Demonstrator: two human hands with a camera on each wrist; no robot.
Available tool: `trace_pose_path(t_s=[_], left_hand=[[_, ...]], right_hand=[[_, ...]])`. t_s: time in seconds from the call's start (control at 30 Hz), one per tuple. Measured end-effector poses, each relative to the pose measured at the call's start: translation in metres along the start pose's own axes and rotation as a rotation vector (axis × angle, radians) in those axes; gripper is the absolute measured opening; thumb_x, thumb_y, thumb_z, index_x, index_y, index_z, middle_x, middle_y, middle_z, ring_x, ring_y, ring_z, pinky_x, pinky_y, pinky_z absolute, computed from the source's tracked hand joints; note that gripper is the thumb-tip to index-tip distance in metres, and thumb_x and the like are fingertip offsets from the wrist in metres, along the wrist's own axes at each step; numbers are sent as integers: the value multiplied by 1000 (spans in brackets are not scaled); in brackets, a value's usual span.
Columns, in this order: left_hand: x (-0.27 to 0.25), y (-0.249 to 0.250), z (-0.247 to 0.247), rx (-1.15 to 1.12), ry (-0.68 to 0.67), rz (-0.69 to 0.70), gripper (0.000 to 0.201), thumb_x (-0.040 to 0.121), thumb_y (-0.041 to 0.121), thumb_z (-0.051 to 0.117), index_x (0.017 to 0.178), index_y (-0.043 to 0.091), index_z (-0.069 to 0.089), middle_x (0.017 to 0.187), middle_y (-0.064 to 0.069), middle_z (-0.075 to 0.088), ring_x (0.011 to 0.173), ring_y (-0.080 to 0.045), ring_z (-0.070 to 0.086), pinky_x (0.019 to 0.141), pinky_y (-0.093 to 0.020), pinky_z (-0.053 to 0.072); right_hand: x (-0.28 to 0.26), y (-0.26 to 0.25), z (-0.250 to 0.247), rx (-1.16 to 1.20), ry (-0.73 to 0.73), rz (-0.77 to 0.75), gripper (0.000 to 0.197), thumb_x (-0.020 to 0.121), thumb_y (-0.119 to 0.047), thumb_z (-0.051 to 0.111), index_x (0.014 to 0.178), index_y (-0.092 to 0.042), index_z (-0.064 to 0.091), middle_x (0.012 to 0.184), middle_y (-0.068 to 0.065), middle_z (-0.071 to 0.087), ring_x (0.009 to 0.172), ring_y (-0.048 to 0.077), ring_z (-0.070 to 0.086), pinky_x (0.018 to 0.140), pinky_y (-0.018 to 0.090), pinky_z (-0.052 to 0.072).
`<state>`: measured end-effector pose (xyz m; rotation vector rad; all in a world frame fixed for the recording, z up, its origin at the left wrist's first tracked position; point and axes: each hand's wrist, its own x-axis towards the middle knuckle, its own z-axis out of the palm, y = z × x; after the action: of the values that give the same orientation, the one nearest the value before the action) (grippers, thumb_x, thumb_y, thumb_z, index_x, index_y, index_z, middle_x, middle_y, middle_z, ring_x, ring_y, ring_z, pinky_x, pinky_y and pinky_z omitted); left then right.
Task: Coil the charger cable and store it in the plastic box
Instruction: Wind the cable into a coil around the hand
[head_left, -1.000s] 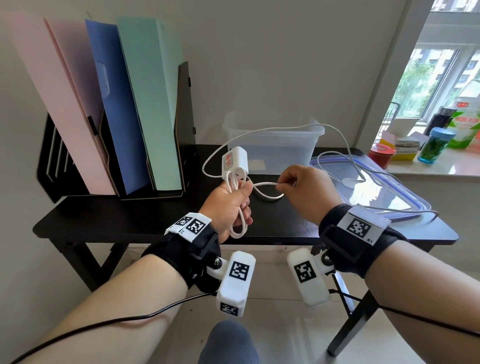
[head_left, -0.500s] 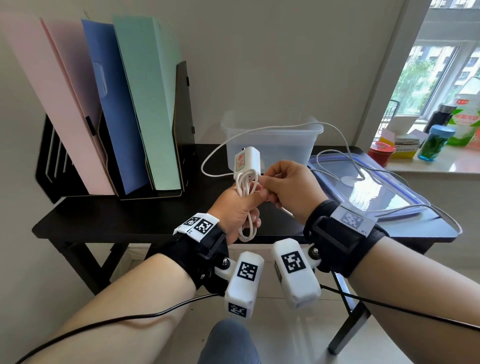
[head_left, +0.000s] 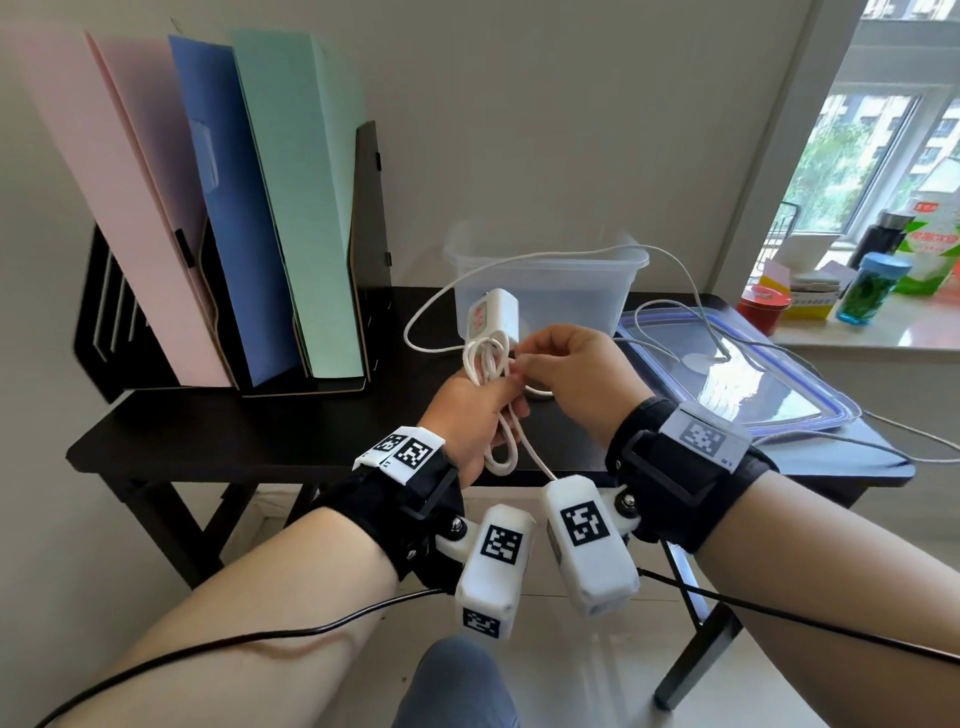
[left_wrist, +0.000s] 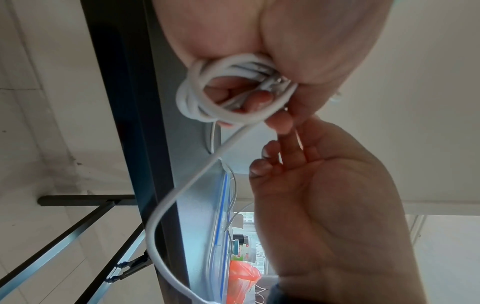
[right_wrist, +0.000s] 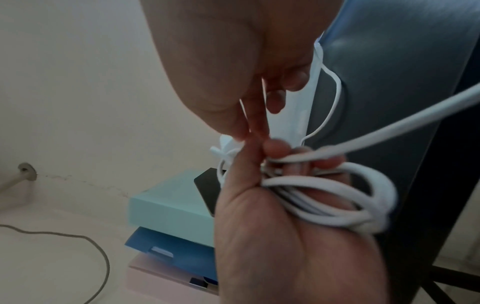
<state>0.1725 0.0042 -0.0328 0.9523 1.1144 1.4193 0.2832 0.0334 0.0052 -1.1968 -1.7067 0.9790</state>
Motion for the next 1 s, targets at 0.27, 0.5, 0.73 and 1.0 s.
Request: trace_pose_path(t_s=[0.27, 0.5, 0.73, 1.0], left_hand=[[12, 12, -14, -203, 142, 69, 20, 95, 19, 48, 75, 17, 51, 46, 7, 42, 51, -9, 42, 62, -29, 48], [11, 25, -19, -359, 126, 46, 24, 97, 22, 46, 73, 19, 46, 48, 5, 40, 44, -8, 43, 58, -31, 51], [14, 36, -30, -370, 231, 117, 26, 97, 24, 44, 72, 19, 40, 42, 8, 34, 34, -6, 28, 40, -18, 35], [11, 41, -38, -265, 176, 48, 22, 96, 28, 48, 77, 19, 41, 42, 8, 33, 31, -4, 26, 35, -15, 28]], right_hand=[[-9, 24, 2, -152, -308, 114, 17, 74, -13, 71, 85, -23, 61, 90, 5, 65, 84, 20, 59, 87, 37, 49], [-17, 28, 2, -403, -373, 94, 17, 73, -18, 72, 85, -28, 66, 84, -6, 66, 75, 10, 58, 75, 25, 49], [-26, 22, -3, -535, -505, 64, 16, 81, -34, 64, 86, -20, 70, 65, -10, 65, 61, 3, 54, 62, 18, 44], [-17, 23, -22, -697, -424, 89, 2, 78, -23, 68, 77, -24, 66, 67, -12, 59, 64, 7, 53, 67, 22, 45]])
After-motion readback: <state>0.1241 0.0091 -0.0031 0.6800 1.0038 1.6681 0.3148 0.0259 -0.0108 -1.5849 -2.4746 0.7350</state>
